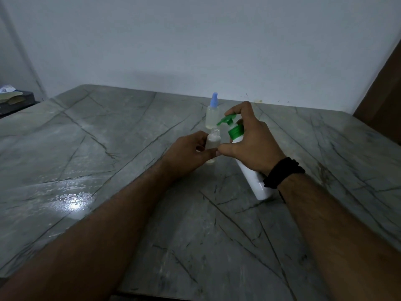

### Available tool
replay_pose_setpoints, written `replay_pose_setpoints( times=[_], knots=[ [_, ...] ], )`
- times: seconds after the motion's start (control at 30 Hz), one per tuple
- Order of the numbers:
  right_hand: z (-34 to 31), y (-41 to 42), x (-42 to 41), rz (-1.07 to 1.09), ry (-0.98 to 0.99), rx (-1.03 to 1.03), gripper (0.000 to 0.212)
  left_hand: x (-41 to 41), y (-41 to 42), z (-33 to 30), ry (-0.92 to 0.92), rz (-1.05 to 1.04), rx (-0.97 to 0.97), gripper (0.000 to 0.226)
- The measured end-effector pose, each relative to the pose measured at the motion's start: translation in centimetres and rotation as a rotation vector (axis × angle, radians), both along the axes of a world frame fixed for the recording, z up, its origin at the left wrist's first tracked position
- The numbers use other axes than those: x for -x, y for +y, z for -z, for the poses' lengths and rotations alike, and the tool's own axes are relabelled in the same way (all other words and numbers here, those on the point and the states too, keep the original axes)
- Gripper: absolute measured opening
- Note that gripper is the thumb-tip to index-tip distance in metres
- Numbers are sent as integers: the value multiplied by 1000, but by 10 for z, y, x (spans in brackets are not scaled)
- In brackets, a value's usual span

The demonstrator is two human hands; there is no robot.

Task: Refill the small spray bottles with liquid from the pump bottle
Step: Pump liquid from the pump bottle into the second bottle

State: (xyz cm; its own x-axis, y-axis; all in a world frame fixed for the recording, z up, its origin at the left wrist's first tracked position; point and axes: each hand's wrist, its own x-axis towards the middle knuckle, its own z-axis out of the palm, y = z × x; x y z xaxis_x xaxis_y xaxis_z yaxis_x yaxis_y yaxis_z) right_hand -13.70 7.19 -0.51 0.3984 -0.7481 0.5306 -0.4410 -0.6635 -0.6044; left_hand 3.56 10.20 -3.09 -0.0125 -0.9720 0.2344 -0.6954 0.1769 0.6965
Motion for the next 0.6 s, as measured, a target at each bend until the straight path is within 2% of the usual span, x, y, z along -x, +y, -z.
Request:
replay_pose_setpoints(
  times=[0.2, 0.4, 0.6],
  knots=[
    [1, 1, 0, 9, -2, -12, 64, 0, 1, 0, 8, 4, -6, 45],
    [3, 1, 1, -18, 12, 12, 70, 1, 1, 0, 16, 4, -1, 43],
    [3, -3, 1, -18, 0, 3, 64, 1, 1, -1, 13, 2, -4, 45]
  ],
)
